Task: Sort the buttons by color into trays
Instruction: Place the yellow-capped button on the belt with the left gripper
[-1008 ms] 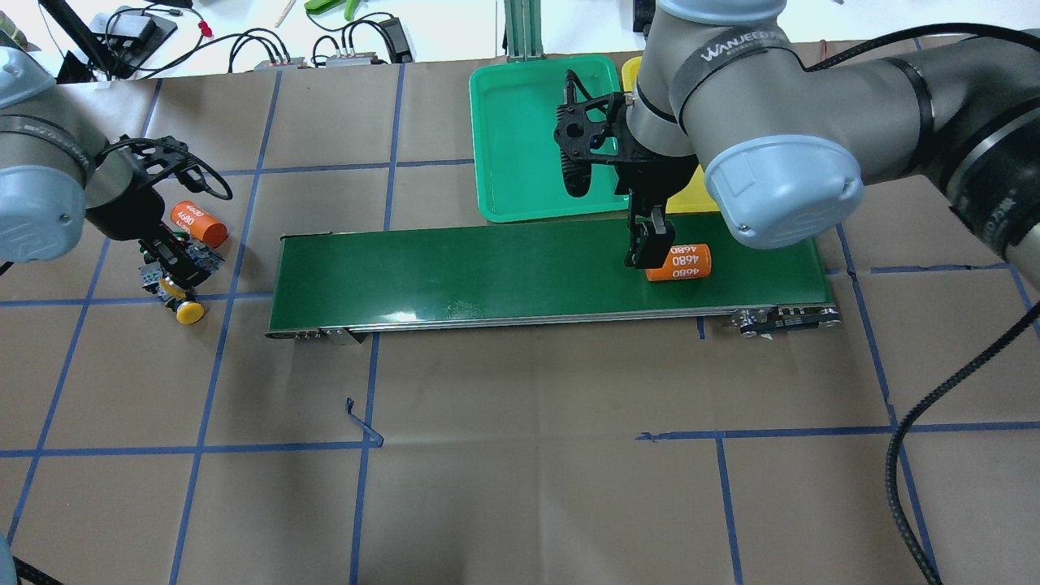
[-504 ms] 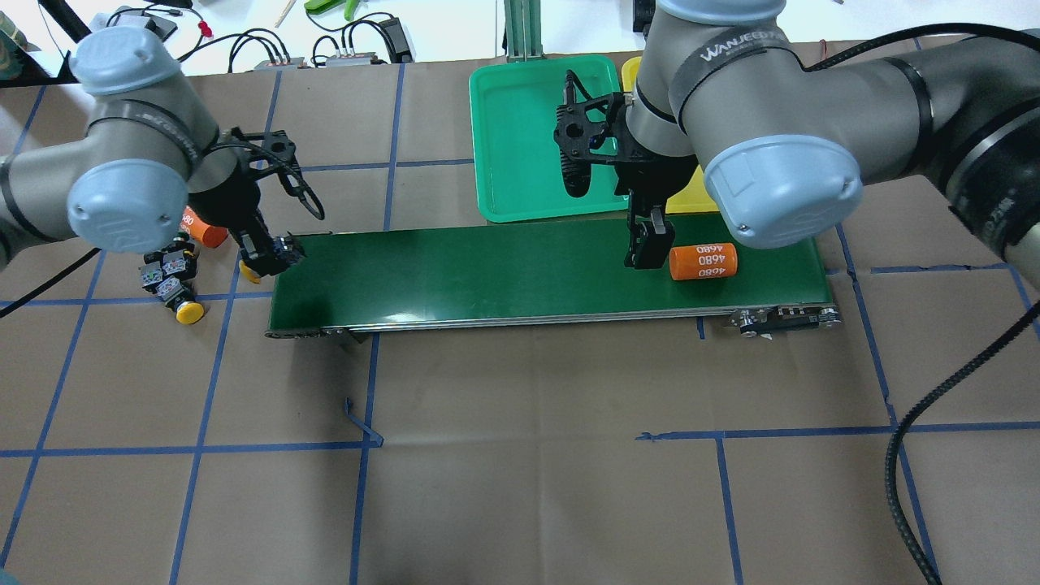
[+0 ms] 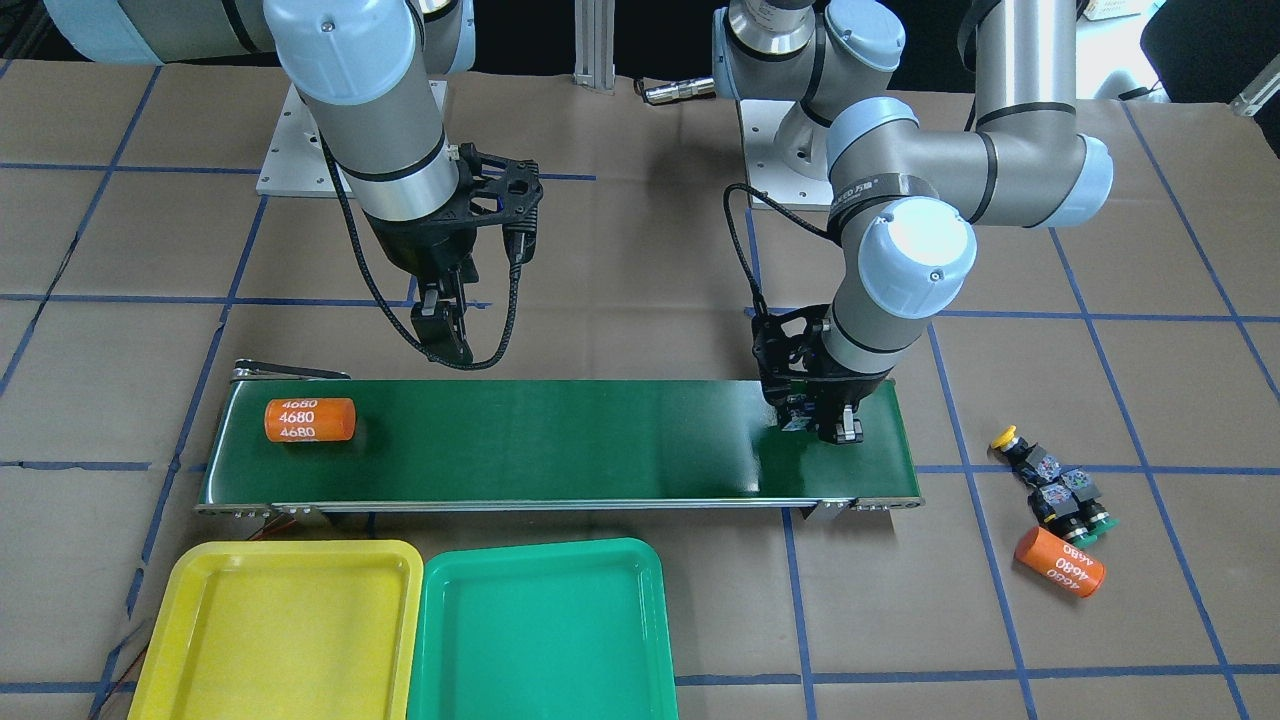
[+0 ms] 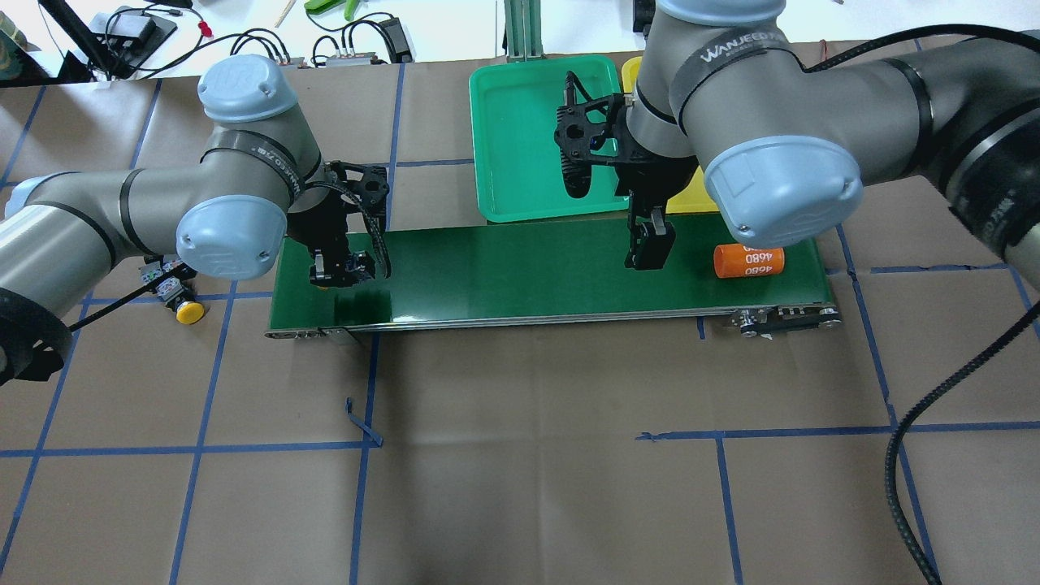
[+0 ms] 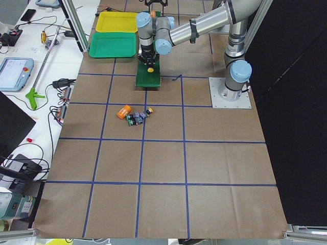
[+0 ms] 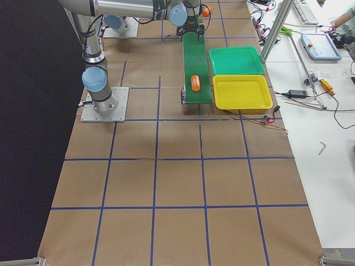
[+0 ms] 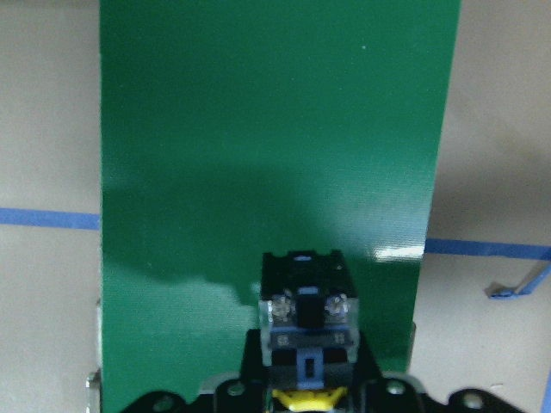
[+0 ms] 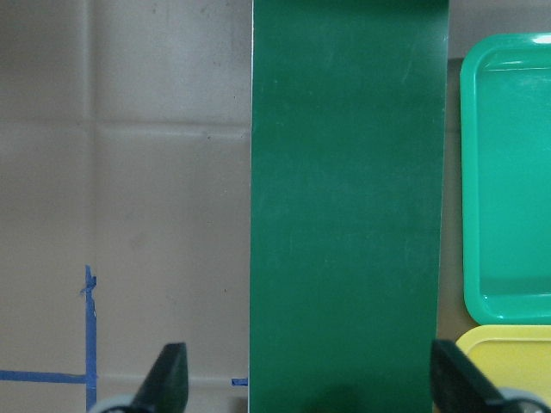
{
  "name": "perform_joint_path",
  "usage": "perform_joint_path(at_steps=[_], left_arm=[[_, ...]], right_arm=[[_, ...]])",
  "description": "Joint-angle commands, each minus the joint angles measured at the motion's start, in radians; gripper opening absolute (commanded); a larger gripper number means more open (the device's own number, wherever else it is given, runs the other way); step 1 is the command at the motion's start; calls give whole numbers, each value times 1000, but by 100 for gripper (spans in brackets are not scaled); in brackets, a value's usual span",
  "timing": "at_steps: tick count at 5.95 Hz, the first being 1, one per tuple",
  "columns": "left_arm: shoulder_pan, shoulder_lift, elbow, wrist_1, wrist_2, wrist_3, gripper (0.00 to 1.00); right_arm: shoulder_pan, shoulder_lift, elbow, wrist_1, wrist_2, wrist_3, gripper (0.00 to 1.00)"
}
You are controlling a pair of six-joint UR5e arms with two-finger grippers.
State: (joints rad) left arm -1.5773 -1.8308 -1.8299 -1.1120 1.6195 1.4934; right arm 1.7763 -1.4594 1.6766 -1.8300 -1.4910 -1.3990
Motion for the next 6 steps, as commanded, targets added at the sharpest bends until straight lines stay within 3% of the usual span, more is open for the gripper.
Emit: perform_joint_path(at_steps=[1,2,3,4,6], left_arm=[[-6,-27,4,34,-1,5,46],[-4,-34,7,35,0,2,87],[11,-1,23,23,3,-14,96],[107,49,40,3,2,-59,98],[323,52,29,-81,-9,-3,98]], right_arm=[[0,-1,0,0,2,0,100],[0,-1,0,2,0,0,100],[0,-1,0,0,0,0,100],[0,1,0,-2,2,0,100],[0,-1,-1,3,-6,0,100]])
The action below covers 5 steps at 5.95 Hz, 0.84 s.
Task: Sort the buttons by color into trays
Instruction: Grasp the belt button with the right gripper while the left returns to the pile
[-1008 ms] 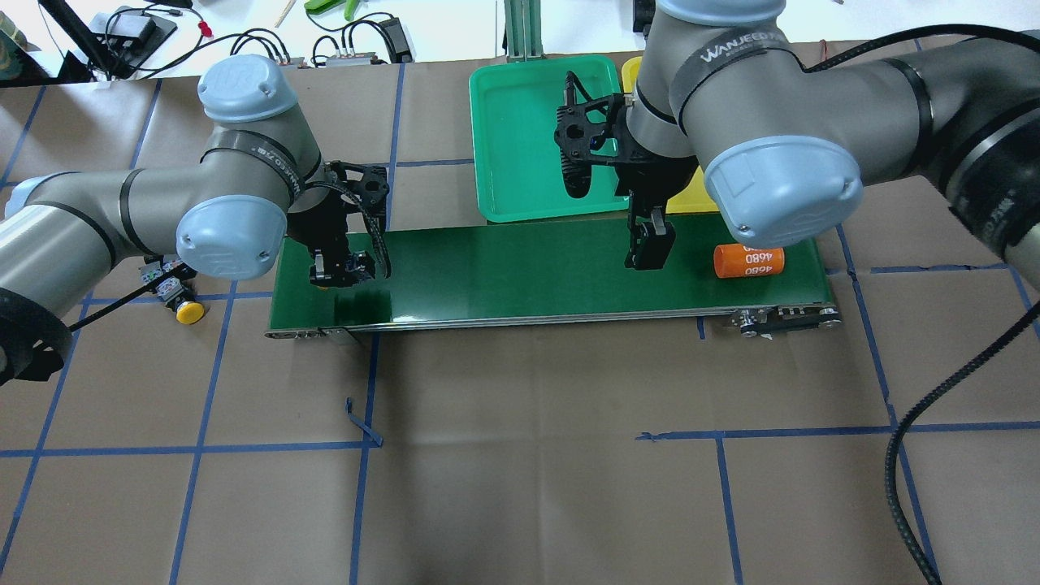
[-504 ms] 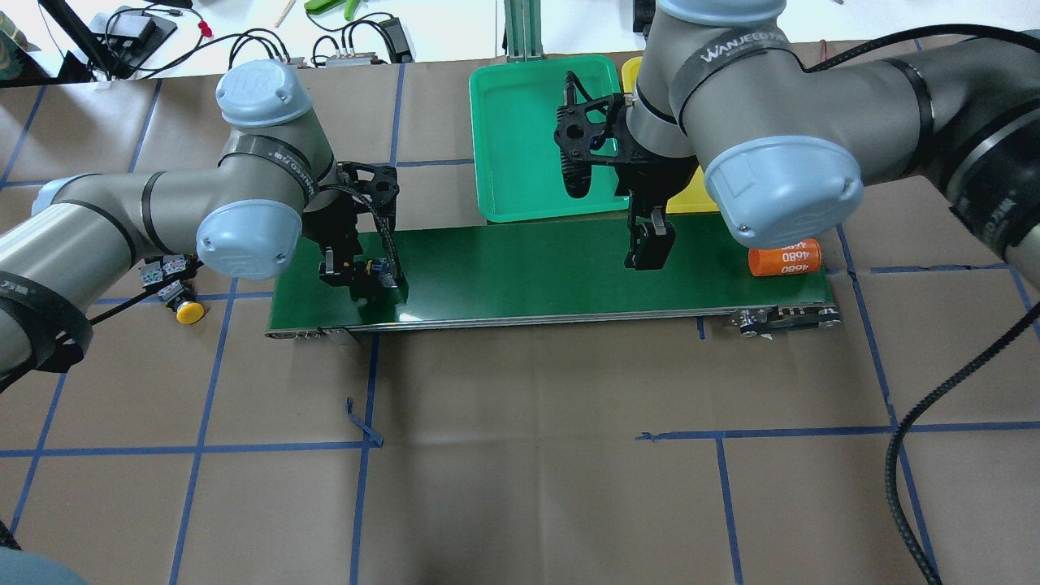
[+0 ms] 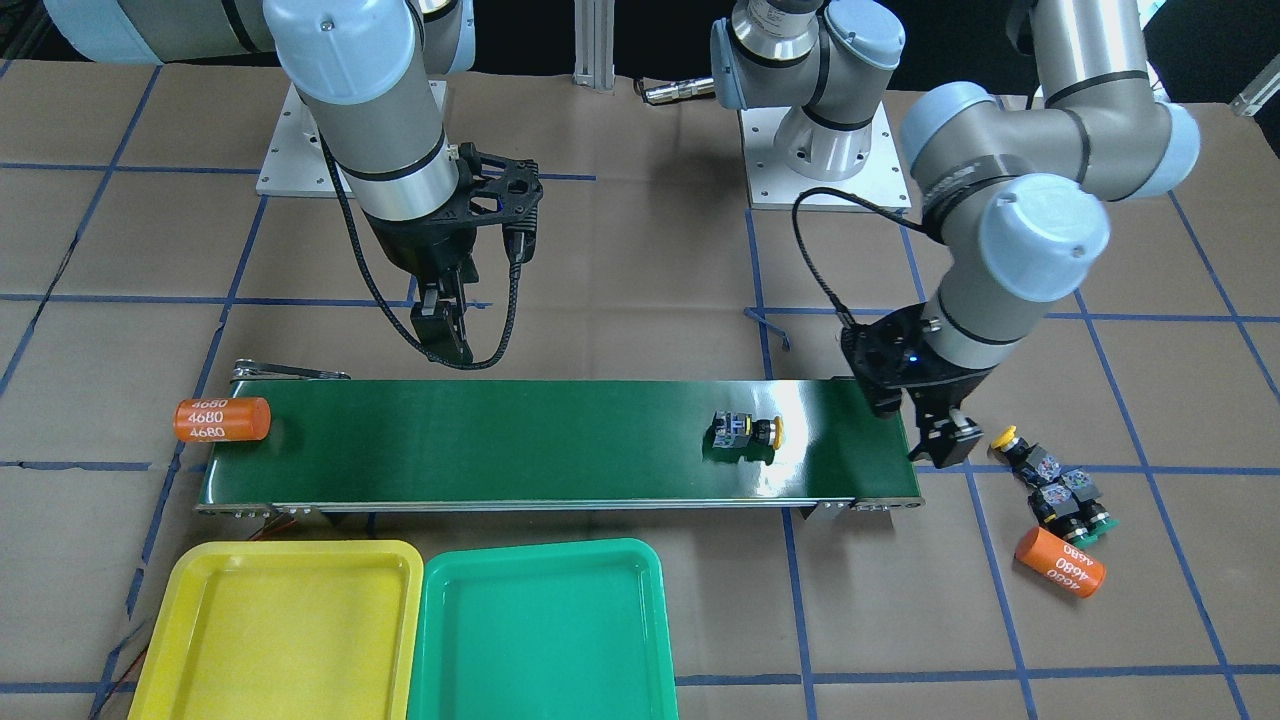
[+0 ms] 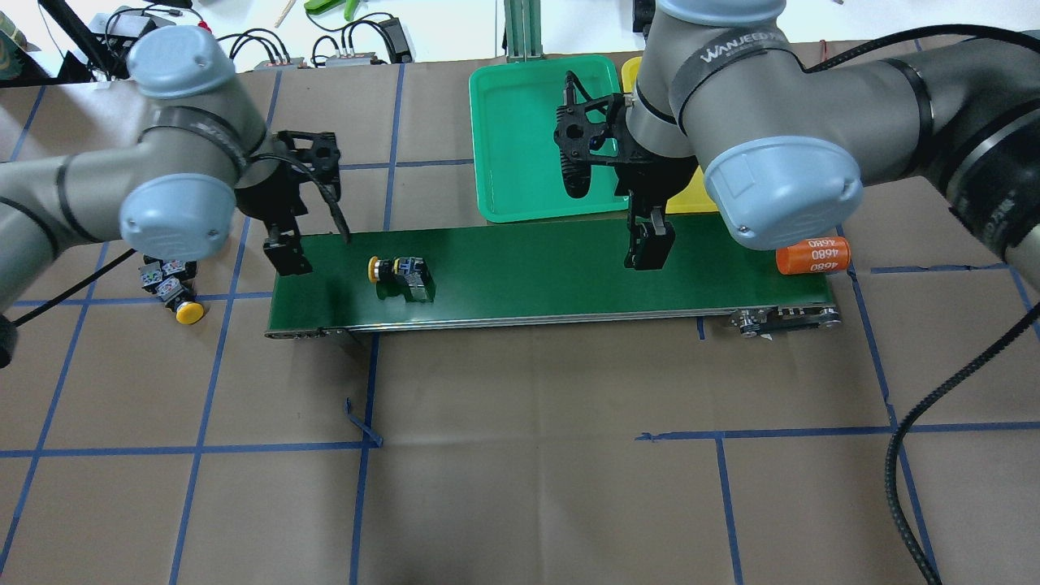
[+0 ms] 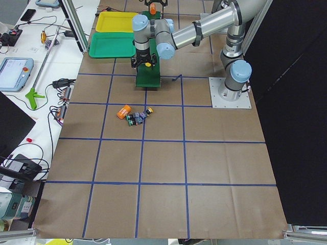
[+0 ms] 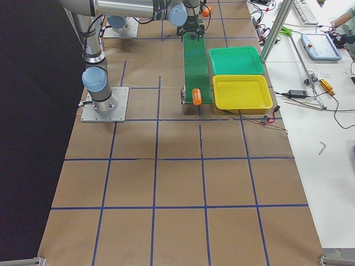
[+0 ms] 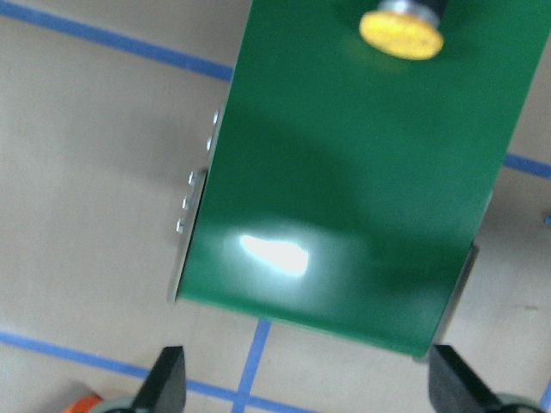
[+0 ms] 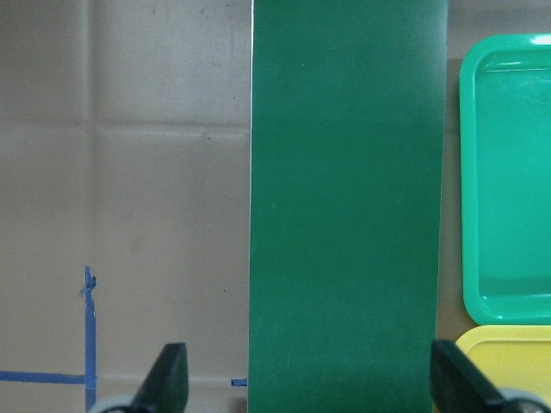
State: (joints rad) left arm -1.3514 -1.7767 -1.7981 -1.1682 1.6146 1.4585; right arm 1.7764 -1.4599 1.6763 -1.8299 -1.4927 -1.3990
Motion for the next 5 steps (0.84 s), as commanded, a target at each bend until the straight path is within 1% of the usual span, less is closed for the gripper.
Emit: perform_joint_path(at_steps=[1,2,3,4,5], left_arm=[[142,-19,-1,-12,2,245,98],[178,-62,12,10,5,461,98],[227,-120,5,68,5,656,98],[251,-160,0,138,5,822,98],[253,-197,-4,177,5,970,98]], right_arm=[[0,0,0,14,-30,0,100],[0,-2,-1,12,-31,3,100],[6,4,-1,3,-28,15,100],[17,13,-4,-6,-21,81,100],[46,65,-12,-64,-23,86,100]])
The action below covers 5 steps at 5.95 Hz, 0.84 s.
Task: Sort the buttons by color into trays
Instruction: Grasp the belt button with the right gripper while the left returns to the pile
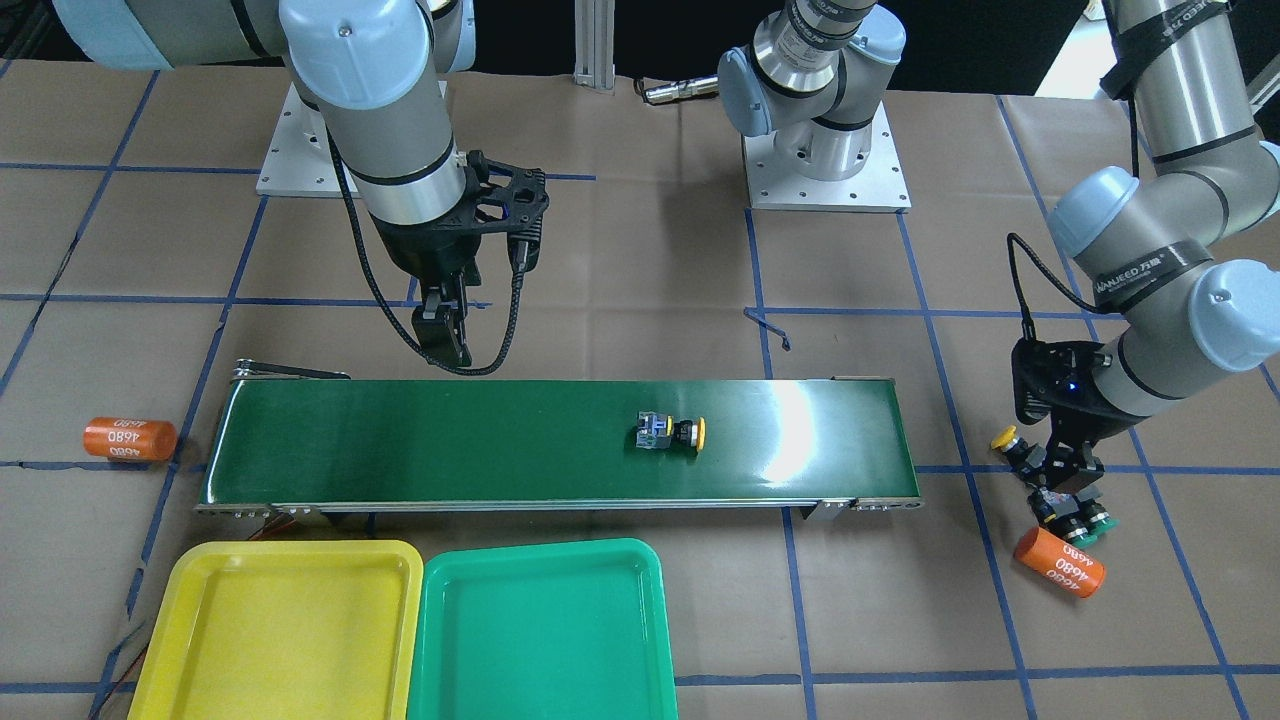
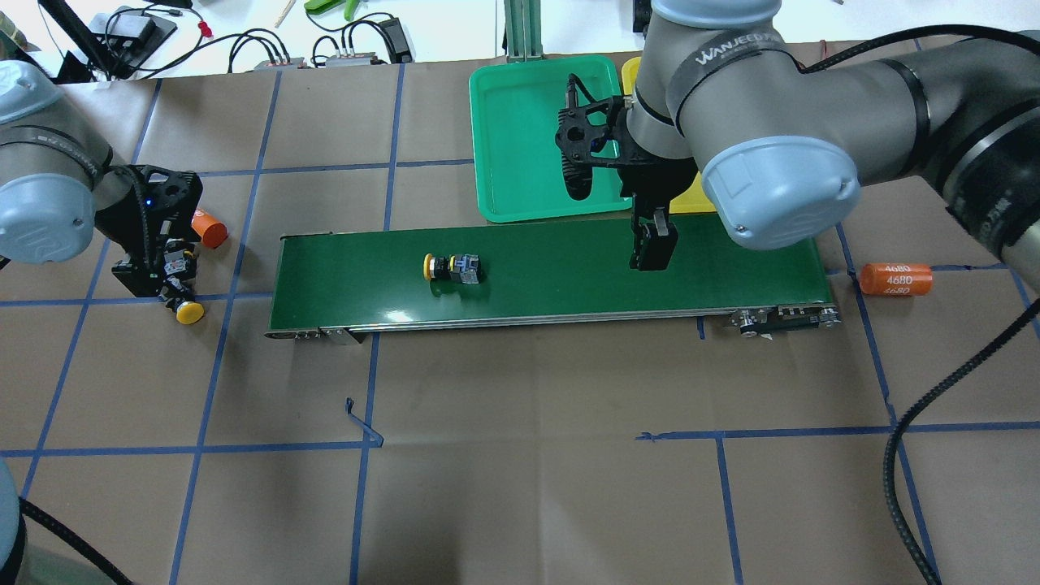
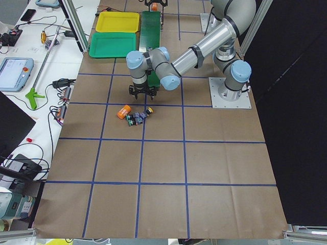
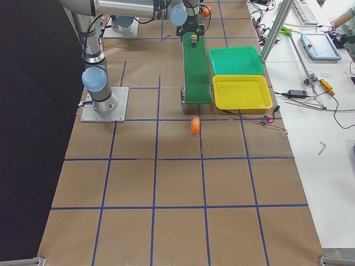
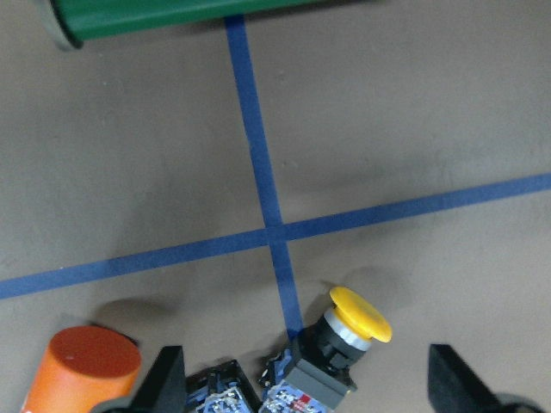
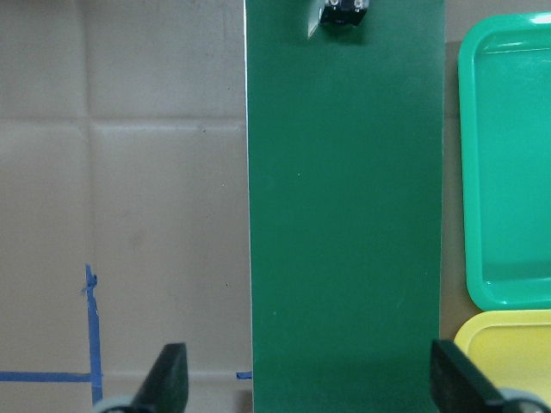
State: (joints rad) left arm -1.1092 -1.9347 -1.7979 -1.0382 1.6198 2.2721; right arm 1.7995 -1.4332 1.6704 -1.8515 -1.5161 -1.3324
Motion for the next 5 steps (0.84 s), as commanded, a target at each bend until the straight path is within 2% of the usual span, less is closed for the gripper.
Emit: perform_joint_path(at_steps=[1,3,4,5], left_arm=[[29,-70,-5,87,0,272,98],[49,-111,-23,151,2,288,97],[61,-131,-32,162,2,288,95],[87,-136,-41,182,-1,287,76]], right_arm=[[70,106,-8,-157,-4,45,100],[127,200,-6,-268,-4,120,100],[129,244,-8,-288,-4,142,100],[129,263,-3,-320,-10,144,100]])
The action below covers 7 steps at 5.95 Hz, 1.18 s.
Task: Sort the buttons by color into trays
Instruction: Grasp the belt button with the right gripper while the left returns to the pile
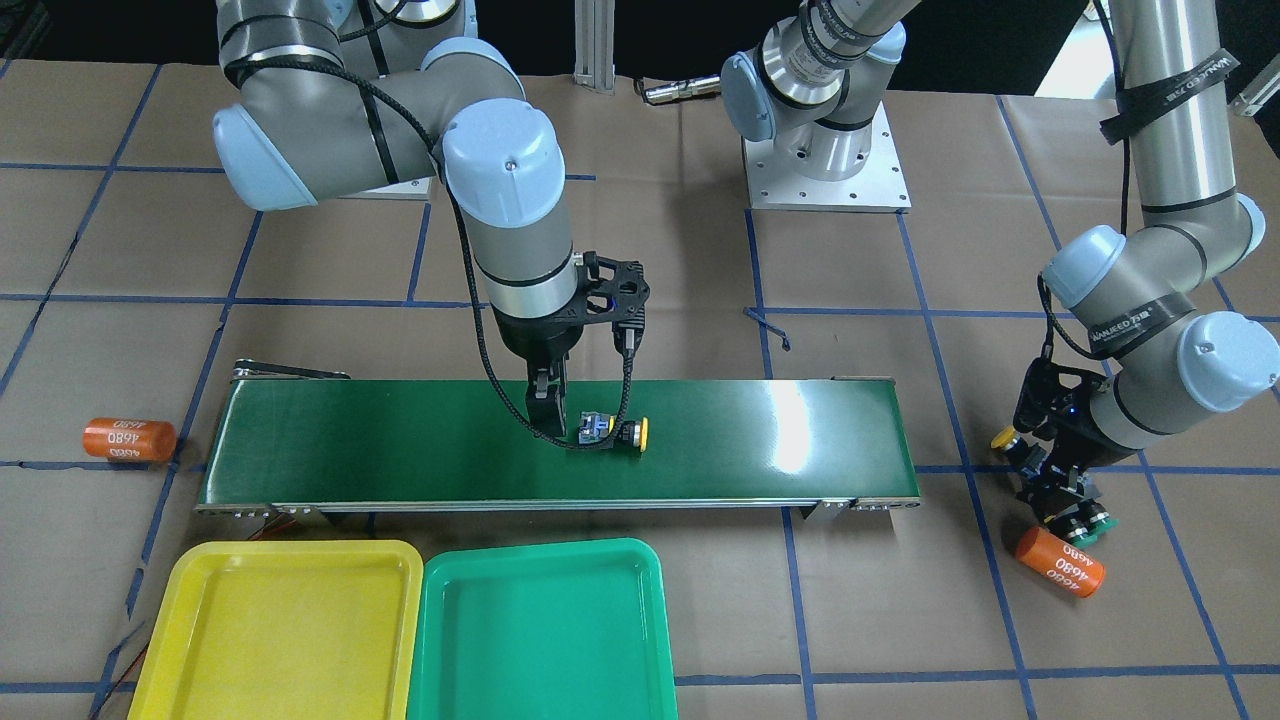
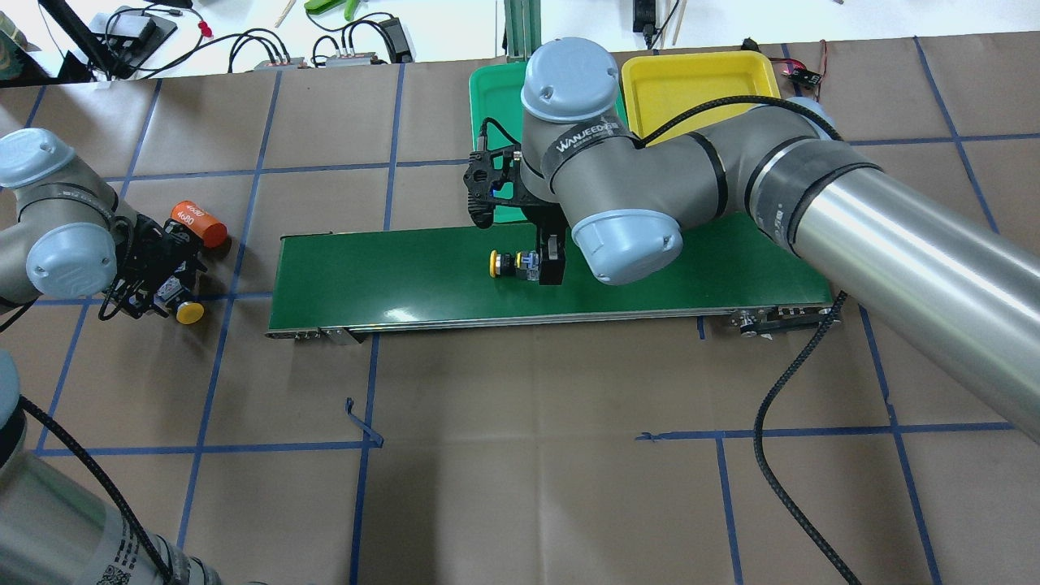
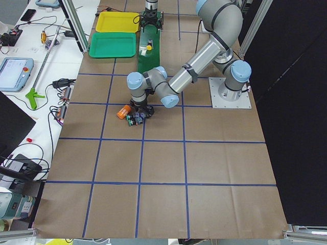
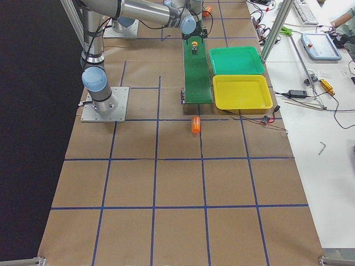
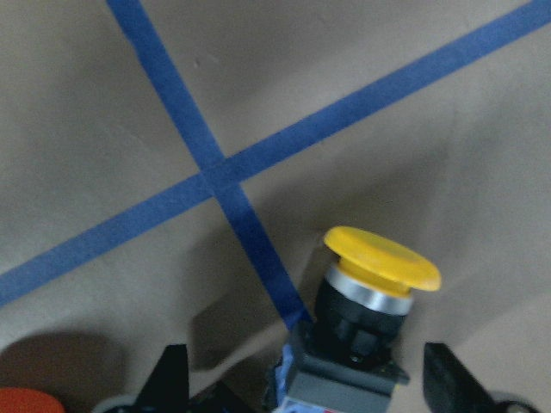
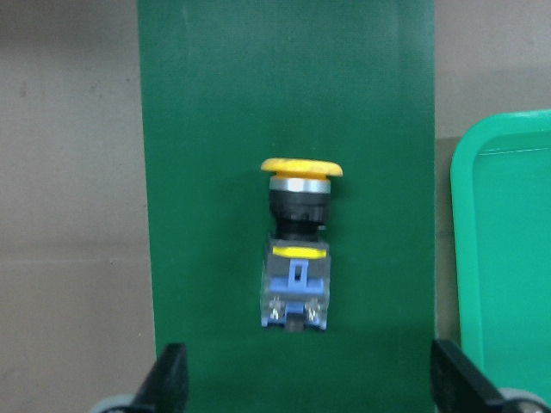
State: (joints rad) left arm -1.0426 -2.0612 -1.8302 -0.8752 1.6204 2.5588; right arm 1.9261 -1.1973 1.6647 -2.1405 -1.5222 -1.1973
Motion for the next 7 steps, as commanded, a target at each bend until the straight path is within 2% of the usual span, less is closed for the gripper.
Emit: perform_joint_path(at_steps=[1,2,4,5,6,7], left_arm=[[21,-4,-9,21,-2,-11,23],[19,16,-8,19,1,-59,2],[19,54,0,-16,-8,-156,0],[16,99,12,-101,-16,-281,0],[9,151,15,-134,-78,-404,0],[-8,168,15,-193,-80,-568,0]], right_arm=[[-1,31,12,-25,-48,-5,100],[-5,33,15,-21,-105,-49,100],[-70,6,119,-35,-105,-67,100],[-108,-5,124,-30,-98,-70,95],[-128,-5,125,-29,-102,-80,64],[-142,-7,125,-29,-108,-134,34]])
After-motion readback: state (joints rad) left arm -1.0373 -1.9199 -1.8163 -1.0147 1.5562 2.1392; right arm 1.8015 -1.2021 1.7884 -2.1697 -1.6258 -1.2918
